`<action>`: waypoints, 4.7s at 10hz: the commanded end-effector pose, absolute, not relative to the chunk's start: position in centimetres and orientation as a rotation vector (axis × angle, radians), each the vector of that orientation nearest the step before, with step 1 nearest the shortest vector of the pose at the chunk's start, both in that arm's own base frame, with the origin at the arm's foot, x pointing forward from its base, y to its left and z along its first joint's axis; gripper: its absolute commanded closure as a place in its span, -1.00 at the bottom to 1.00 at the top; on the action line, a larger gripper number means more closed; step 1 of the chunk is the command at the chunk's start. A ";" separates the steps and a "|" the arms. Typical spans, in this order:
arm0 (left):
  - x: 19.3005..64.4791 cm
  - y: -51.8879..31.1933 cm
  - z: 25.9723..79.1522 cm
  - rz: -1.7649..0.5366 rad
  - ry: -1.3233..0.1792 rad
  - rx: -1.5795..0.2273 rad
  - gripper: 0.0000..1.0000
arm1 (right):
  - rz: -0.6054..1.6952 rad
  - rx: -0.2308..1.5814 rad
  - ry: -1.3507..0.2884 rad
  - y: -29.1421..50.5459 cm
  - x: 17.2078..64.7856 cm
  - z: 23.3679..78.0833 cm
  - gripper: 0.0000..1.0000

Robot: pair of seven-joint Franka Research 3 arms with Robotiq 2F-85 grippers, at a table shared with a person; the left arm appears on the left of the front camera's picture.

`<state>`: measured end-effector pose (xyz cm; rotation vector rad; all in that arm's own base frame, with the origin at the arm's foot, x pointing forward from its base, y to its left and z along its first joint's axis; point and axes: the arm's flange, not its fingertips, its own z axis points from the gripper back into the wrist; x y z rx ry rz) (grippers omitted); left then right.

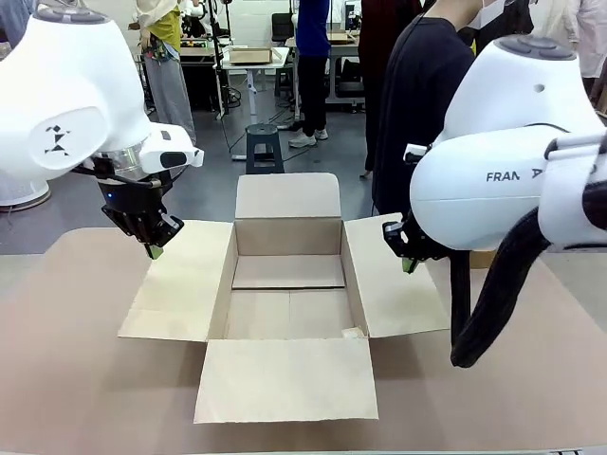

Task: Wrap the clocks to prevent damage.
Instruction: Open the side flaps of the Package Box, then once the human has placed the objects inside and stepped back, release both hands from the side flaps of the Package Box.

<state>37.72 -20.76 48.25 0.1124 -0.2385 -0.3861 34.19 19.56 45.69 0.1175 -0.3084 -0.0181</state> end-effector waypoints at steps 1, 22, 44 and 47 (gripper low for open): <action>38.9 -20.6 46.4 -0.341 -0.268 0.069 0.98 | 0.024 0.169 -0.283 18.7 36.4 44.2 0.98; 43.3 -20.6 37.1 -0.237 -0.180 0.007 0.98 | 0.064 0.148 -0.188 17.1 40.8 34.6 0.98; 43.3 -20.6 37.1 -0.237 -0.180 0.007 0.98 | 0.064 0.148 -0.188 17.1 40.8 34.6 0.98; 43.3 -20.6 37.1 -0.237 -0.180 0.007 0.98 | 0.064 0.148 -0.188 17.1 40.8 34.6 0.98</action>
